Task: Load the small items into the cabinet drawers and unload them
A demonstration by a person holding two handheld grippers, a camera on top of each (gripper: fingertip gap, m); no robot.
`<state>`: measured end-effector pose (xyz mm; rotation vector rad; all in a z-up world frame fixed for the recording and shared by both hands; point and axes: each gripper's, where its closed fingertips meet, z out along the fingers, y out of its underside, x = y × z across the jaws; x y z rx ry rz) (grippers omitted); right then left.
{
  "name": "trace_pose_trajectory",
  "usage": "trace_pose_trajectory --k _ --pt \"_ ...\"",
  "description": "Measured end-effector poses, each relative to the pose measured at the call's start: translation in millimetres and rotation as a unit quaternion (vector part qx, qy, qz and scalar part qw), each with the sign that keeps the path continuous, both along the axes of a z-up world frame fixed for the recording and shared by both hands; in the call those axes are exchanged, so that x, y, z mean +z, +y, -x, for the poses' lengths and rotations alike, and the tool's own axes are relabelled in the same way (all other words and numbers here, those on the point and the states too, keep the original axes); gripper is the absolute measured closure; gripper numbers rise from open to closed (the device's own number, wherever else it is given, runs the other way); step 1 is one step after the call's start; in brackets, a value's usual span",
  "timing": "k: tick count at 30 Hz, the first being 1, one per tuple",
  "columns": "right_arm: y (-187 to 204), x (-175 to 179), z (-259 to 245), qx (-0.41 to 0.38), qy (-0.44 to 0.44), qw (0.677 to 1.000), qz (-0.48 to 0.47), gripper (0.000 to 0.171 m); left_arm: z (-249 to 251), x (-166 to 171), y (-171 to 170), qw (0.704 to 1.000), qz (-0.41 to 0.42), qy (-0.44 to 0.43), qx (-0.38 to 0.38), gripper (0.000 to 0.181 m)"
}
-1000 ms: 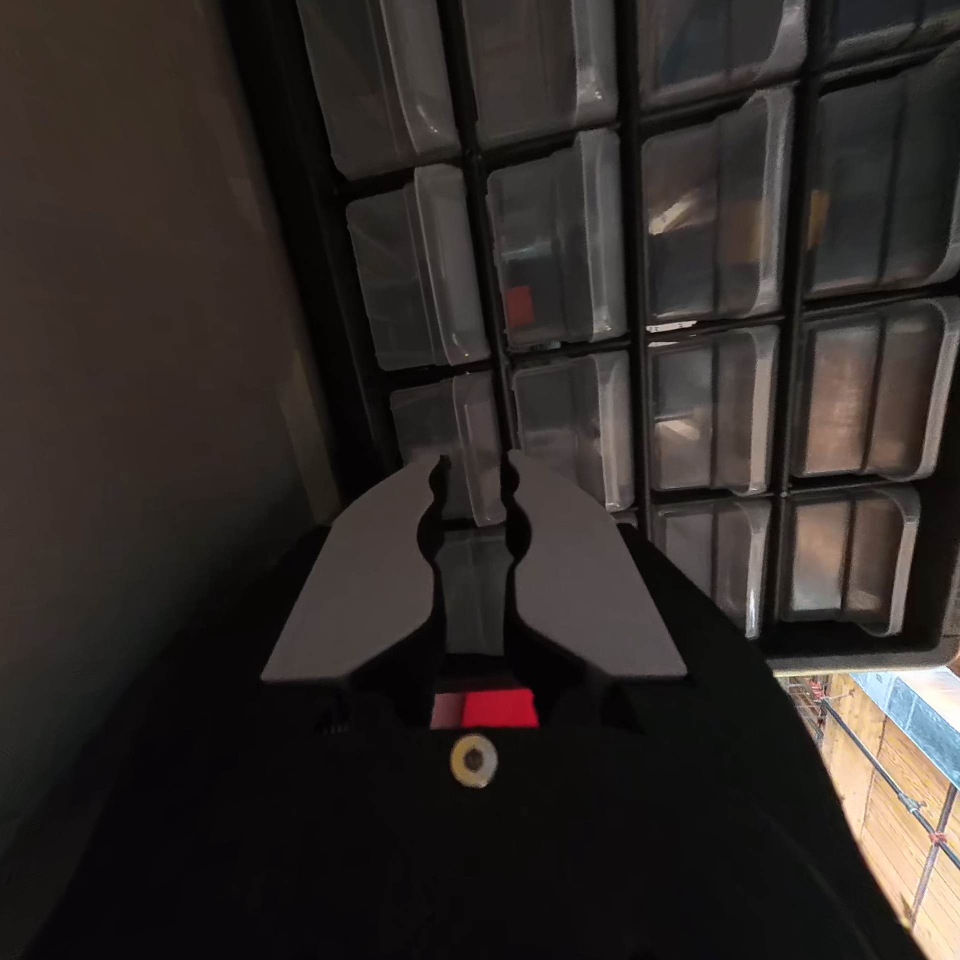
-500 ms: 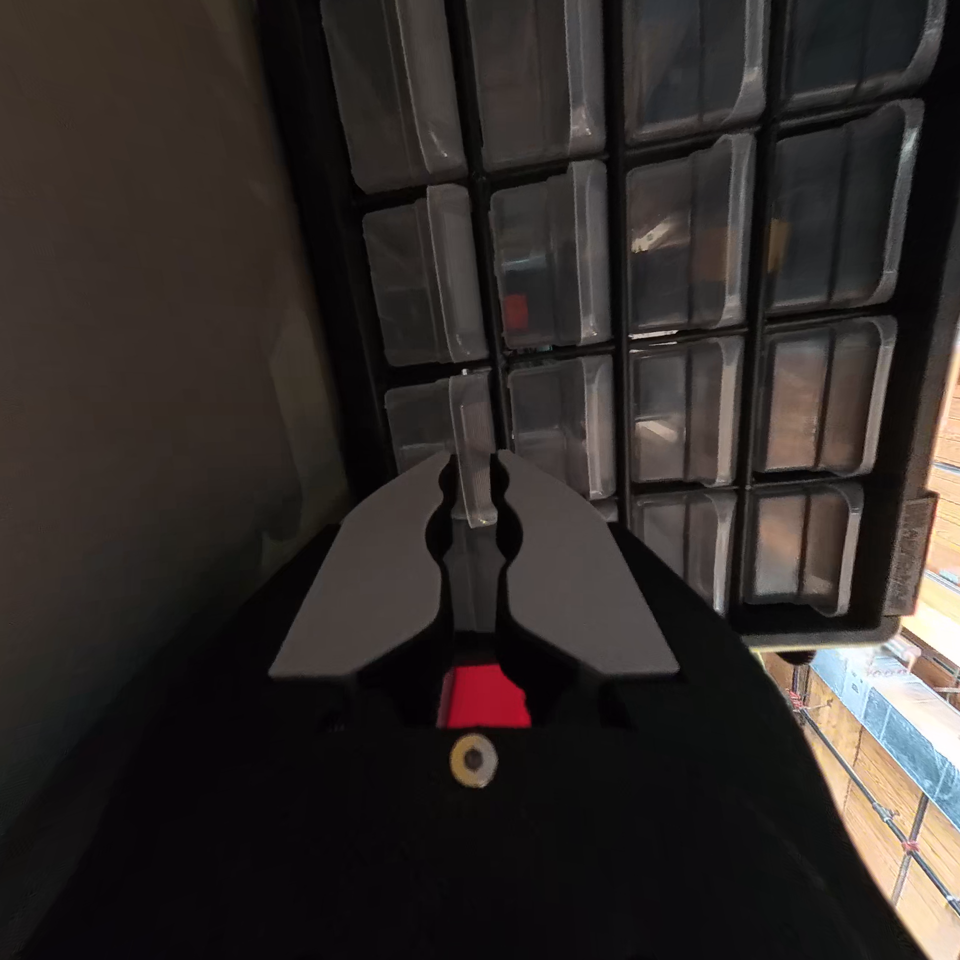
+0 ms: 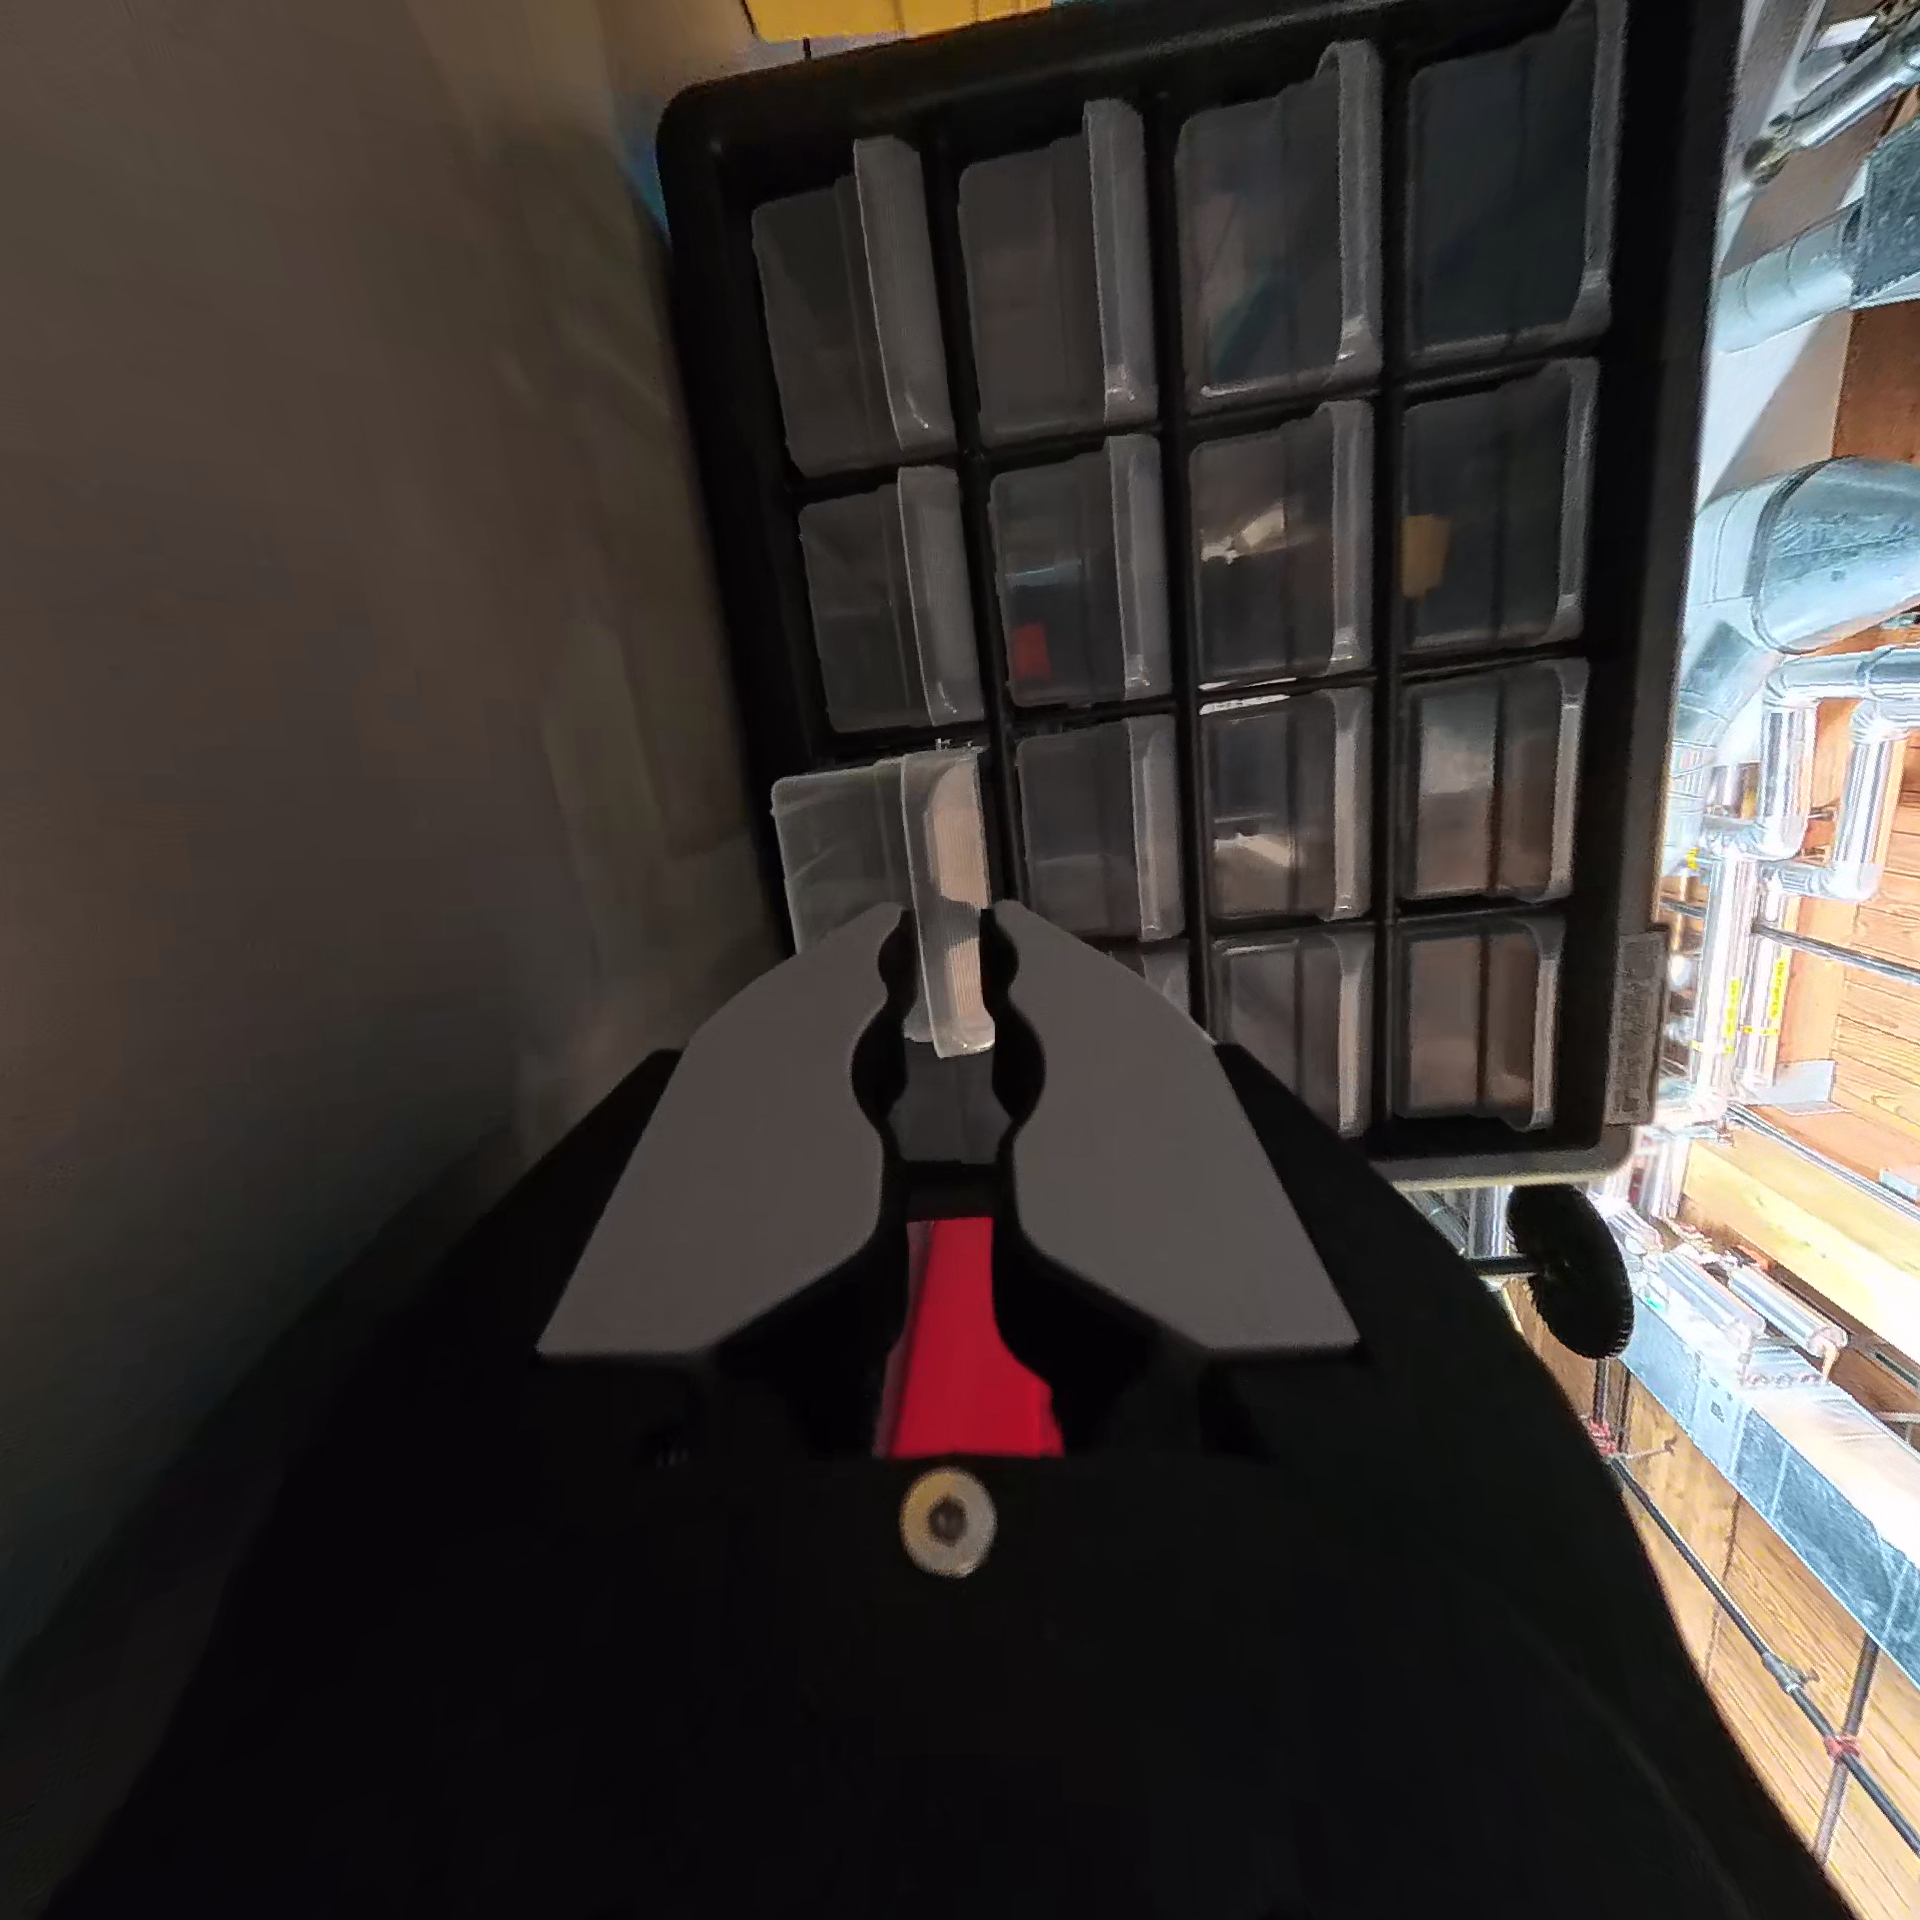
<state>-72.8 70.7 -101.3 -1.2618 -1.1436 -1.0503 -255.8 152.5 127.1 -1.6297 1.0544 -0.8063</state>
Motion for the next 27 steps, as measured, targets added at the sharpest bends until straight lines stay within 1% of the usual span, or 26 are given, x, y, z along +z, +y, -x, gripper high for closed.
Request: trace_pose_trajectory --k 18,25,27 --pt "-21.7 -2.3 9.1 0.013 -0.006 1.0 0.004 0.159 -8.4 -12.0 4.1 1.0 0.01 0.027 0.001 0.175" --pt "-22.0 -1.9 7.8 0.012 0.0 1.0 0.006 0.158 -7.0 -11.9 3.9 1.0 0.011 0.026 0.002 0.175" --pt "-22.0 -2.4 8.1 0.013 0.0 1.0 0.007 0.155 -6.9 -12.3 4.1 1.0 0.012 0.027 0.003 0.175"
